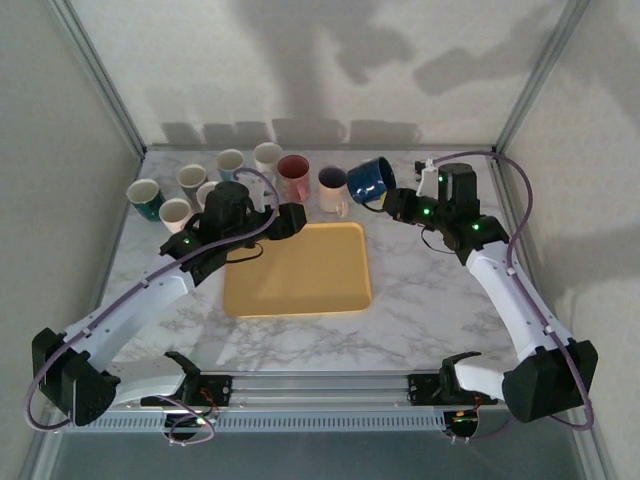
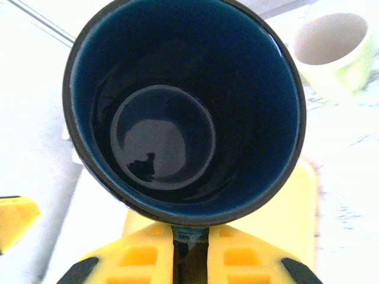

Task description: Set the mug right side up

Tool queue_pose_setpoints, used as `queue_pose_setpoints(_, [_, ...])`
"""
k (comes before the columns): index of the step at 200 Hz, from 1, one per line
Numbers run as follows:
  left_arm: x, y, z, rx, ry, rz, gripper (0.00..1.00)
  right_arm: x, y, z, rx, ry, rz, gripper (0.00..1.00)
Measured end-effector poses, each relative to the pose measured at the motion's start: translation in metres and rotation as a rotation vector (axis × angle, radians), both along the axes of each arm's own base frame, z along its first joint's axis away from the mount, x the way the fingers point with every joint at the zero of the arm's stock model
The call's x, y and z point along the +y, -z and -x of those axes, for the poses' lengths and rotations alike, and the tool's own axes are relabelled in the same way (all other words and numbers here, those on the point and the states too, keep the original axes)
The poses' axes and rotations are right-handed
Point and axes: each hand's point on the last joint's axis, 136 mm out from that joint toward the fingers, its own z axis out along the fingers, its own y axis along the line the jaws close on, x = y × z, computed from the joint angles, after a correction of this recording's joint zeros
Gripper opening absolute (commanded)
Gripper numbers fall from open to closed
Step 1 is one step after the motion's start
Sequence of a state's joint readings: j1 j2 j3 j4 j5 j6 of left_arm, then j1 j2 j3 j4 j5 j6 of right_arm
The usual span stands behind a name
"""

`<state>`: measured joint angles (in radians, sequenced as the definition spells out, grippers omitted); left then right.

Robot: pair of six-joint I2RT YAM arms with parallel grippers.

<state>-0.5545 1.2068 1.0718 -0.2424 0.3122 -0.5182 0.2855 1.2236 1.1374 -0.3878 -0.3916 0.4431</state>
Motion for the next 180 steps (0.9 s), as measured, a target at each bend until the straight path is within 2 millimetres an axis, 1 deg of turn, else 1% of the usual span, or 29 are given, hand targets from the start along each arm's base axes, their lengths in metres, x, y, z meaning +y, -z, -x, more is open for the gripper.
queue_pose_setpoints(13, [0.001, 0.008, -0.001, 0.016, -0.002, -0.021, 0.66, -0.004, 0.008, -0.004, -0.014, -0.005, 0.069, 0.0])
queue_pose_setpoints(33, [0.002, 0.014, -0.001, 0.027, -0.003, -0.046, 0.66, -0.01, 0.024, -0.011, -0.027, -0.019, 0.168, 0.0])
queue_pose_setpoints(50, [0.003, 0.015, -0.001, 0.027, -0.004, -0.056, 0.66, -0.013, 0.037, -0.016, -0.035, -0.042, 0.241, 0.0])
queue_pose_setpoints(93, [0.006, 0.018, -0.002, 0.02, -0.009, -0.078, 0.66, -0.02, 0.058, -0.027, -0.074, -0.092, 0.392, 0.0])
queue_pose_setpoints(137, [0.013, 0.021, -0.005, 0.015, -0.036, -0.106, 0.66, -0.032, 0.098, -0.044, -0.038, -0.114, 0.551, 0.0])
queue_pose_setpoints(180, [0.018, 0.031, -0.007, 0.027, -0.054, -0.141, 0.66, -0.046, 0.119, -0.054, -0.023, -0.101, 0.679, 0.0])
